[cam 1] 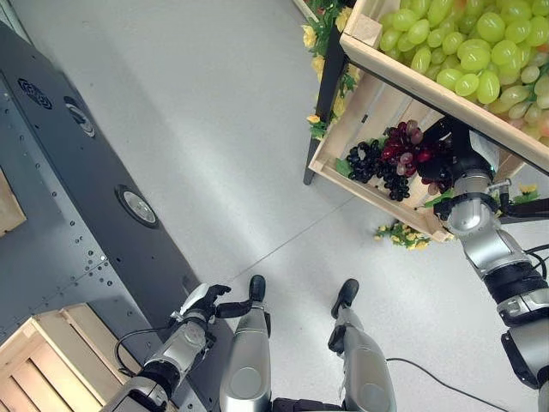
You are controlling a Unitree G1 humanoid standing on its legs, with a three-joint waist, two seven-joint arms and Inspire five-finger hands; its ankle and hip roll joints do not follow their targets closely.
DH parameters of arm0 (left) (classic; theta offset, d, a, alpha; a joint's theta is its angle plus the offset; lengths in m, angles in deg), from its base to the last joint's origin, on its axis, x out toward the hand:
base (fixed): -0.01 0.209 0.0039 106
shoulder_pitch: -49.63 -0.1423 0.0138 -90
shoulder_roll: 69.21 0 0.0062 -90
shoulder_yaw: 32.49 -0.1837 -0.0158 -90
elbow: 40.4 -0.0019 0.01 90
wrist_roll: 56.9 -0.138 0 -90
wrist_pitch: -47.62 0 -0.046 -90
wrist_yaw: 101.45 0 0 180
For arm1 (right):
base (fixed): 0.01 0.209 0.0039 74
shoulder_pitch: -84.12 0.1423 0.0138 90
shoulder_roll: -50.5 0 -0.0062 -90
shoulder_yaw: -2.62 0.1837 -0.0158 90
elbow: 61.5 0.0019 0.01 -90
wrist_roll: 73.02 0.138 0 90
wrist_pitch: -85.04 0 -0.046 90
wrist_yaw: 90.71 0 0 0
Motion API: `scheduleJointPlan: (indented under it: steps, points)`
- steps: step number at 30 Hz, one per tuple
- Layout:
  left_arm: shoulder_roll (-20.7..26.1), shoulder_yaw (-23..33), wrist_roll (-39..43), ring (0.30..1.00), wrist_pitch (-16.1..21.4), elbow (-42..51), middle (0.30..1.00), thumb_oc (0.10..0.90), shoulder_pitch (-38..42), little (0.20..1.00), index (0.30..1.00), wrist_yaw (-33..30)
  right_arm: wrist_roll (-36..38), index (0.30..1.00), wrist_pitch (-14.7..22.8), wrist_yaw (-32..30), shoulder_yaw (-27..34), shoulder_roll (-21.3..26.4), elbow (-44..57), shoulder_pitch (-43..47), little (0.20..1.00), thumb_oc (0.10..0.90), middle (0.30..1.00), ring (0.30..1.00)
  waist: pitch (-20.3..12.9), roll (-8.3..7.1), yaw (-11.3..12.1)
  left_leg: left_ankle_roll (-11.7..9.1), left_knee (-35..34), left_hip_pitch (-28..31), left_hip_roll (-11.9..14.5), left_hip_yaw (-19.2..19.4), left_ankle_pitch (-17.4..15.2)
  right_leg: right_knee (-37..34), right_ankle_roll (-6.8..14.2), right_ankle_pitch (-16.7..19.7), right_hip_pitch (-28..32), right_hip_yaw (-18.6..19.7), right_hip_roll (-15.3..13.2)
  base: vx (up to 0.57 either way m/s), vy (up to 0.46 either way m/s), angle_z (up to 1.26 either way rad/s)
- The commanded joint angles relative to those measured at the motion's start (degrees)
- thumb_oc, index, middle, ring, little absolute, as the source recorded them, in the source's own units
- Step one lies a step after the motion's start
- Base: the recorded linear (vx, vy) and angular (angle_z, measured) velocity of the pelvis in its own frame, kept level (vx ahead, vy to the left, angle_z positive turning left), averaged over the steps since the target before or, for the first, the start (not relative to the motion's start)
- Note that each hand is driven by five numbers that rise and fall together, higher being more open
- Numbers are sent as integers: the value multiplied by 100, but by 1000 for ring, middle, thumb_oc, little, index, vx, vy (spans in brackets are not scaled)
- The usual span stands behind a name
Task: Pick up the fruits from the basket on one side to the basket on the other side
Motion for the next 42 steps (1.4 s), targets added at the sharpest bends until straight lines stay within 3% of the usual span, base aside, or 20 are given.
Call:
scheduleJointPlan:
  steps: [1, 2, 3, 5, 19, 20, 21, 24, 26, 30, 32, 34, 35, 37, 42]
  points:
    - [167, -245, 73, 900, 142, 115, 900, 800, 30, 900, 900, -24, -85, 300, 506, -660, 33, 746, 49, 1262, 300, 400, 300, 300, -29, 223, 84, 440, -329, 2, -669, 132, 103, 1392, 3, -1302, 138, -98, 165, 0, 0, 0]
    - [159, -266, 84, 900, 164, 109, 900, 800, 53, 900, 900, -17, -98, 314, 516, -623, -49, 714, -29, 1297, 314, 409, 314, 314, -29, 237, 89, 448, -315, -19, -678, 141, 98, 1400, 6, -1300, 111, -92, 161, 60, -1, 0]
    - [156, -263, 85, 900, 163, 105, 900, 800, 48, 900, 900, -15, -97, 375, 516, -621, -59, 710, -33, 1299, 375, 450, 375, 375, -31, 241, 92, 411, -307, 52, -671, 104, -21, 1429, 55, -1395, 162, -33, 179, 49, 8, 0]
    - [140, -313, 101, 900, 186, 138, 900, 800, 41, 900, 900, -35, -94, 900, 500, -601, -213, 665, -246, 1383, 900, 800, 900, 900, -30, 297, 108, 419, -293, 32, -692, 113, -35, 1453, 59, -1395, 115, -33, 162, 24, 6, 0]
    - [-2, -212, 228, 900, 236, 29, 900, 800, 19, 900, 900, -89, 764, 900, 531, -475, -25, 364, -532, 1323, 900, 800, 900, 900, -30, 427, 60, 468, -406, 151, -769, 202, -45, 1543, 106, -1389, 23, 51, 98, -16, 35, 0]
    - [-11, -204, 227, 900, 245, 22, 900, 800, 30, 900, 900, -81, 759, 900, 534, -438, 38, 335, -504, 1287, 900, 800, 900, 900, -29, 423, 43, 504, -423, 94, -773, 252, 74, 1497, 61, -1278, -23, 5, 81, 0, 0, 0]
    - [-14, -203, 231, 900, 240, 17, 900, 800, 25, 900, 900, -72, 760, 900, 536, -424, 44, 324, -500, 1270, 900, 800, 900, 900, -31, 426, 45, 469, -424, 180, -770, 217, -41, 1526, 115, -1375, 39, 65, 95, -67, 41, -2]
    - [-76, -184, 260, 900, 239, -20, 900, 800, 49, 900, 900, -51, 1214, 900, 581, -321, 164, 242, -429, 1186, 900, 800, 900, 900, -29, 427, 14, 520, -508, 206, -779, 289, 83, 1463, 89, -1256, 32, 39, 75, -21, 12, -1]
    - [-128, -160, 296, 900, 236, -68, 900, 800, 46, 900, 900, -58, 1902, 900, 736, -46, 387, 86, -325, 1051, 900, 800, 900, 900, -29, 419, -11, 517, -573, 270, -784, 302, 92, 1415, 99, -1240, 73, 61, 89, 0, 0, 0]
    - [-237, -78, 283, 900, 227, -213, 900, 800, 83, 900, 900, -39, 3091, 900, 823, 1062, 760, -304, 65, 749, 900, 800, 900, 900, -29, 412, -62, 506, -695, 388, -796, 325, 124, 1361, 108, -1221, 131, 86, 95, 0, 0, 0]
    - [-284, -33, 293, 900, 229, -289, 900, 800, 89, 900, 900, -26, 4116, 900, 783, 1716, 902, -508, 274, 572, 900, 800, 900, 900, -37, 404, -90, 498, -743, 443, -800, 340, 131, 1342, 96, -1227, 160, 94, 98, 5, 21, -1]
    - [-354, 44, 362, 900, 291, -439, 900, 800, 64, 900, 900, -34, 4995, 900, 691, 2869, 1035, -921, 586, 215, 900, 800, 900, 900, -88, 393, -143, 479, -830, 521, -812, 362, 148, 1307, 87, -1233, 197, 127, 106, 20, 50, -3]
    - [-359, 51, 377, 900, 289, -455, 900, 800, 64, 900, 900, -33, 5056, 900, 689, 2981, 1038, -955, 623, 177, 900, 800, 900, 900, -97, 390, -147, 477, -843, 531, -812, 366, 152, 1300, 87, -1233, 204, 127, 105, 27, 50, -10]
    - [-415, 107, 415, 900, 300, -548, 900, 800, 35, 900, 900, -1, 5625, 900, 503, 3980, 1005, -1243, 946, -137, 900, 800, 900, 900, -163, 372, -180, 465, -937, 623, -821, 381, 172, 1228, 101, -1216, 278, 127, 87, 23, 39, -11]
    - [-455, 183, 689, 900, 567, -579, 900, 800, -173, 900, 900, 201, 6346, 900, 94, 5188, 1000, -1673, 1326, -544, 900, 800, 900, 900, -356, 368, -196, 440, -1215, 859, -827, 427, 213, 1028, 168, -1142, 456, 113, 34, 40, 60, 0]
